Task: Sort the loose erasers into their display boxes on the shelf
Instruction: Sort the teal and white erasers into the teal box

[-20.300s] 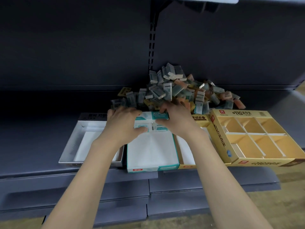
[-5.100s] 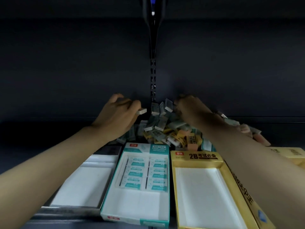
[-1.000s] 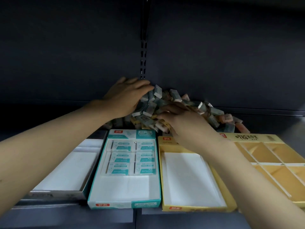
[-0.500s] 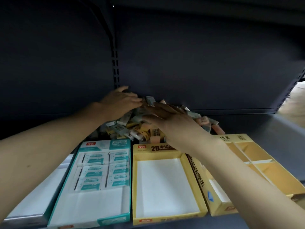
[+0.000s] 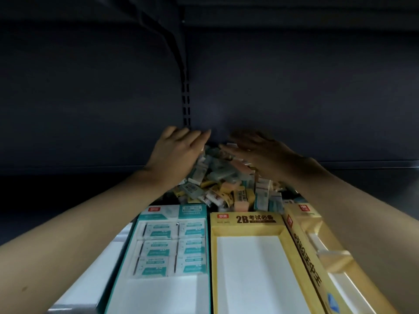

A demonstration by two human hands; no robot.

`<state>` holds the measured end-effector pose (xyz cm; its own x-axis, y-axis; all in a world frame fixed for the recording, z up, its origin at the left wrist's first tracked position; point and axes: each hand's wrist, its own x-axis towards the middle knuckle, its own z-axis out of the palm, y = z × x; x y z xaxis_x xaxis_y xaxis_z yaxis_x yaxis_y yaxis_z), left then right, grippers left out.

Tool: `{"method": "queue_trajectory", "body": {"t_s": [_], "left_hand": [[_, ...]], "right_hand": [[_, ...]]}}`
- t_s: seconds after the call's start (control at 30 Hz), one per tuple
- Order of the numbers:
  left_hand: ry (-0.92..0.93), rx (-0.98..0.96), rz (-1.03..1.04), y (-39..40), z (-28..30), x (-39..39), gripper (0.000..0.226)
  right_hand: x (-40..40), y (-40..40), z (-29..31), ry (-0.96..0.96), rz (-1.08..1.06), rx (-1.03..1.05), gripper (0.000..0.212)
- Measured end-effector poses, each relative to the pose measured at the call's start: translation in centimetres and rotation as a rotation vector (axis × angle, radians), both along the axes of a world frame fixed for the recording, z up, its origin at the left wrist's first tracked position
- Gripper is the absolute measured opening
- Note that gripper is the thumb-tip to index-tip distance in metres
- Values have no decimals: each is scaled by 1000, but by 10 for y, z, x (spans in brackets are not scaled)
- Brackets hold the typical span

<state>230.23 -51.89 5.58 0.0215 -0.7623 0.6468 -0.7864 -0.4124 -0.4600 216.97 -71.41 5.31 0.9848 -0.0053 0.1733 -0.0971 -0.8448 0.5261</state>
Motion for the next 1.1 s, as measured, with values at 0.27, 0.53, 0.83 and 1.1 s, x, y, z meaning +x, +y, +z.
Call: {"method": "queue_trajectory", "body": {"t_s": [0.27, 0.53, 0.83, 1.1], "left_hand": [[31, -29, 10, 11, -2, -4, 42], [76, -58, 58, 10, -9, -11, 42], [293, -113, -7, 18, -17, -17, 50], [744, -245, -145, 39, -9, -28, 38]], "right_hand": [[15, -7, -4, -10, 47, -205, 50], [15, 3, -6, -138, 113, -128, 44], [1, 32, 6, -419, 143, 649, 42], [-6, 77, 9, -454, 141, 1240, 24]]}}
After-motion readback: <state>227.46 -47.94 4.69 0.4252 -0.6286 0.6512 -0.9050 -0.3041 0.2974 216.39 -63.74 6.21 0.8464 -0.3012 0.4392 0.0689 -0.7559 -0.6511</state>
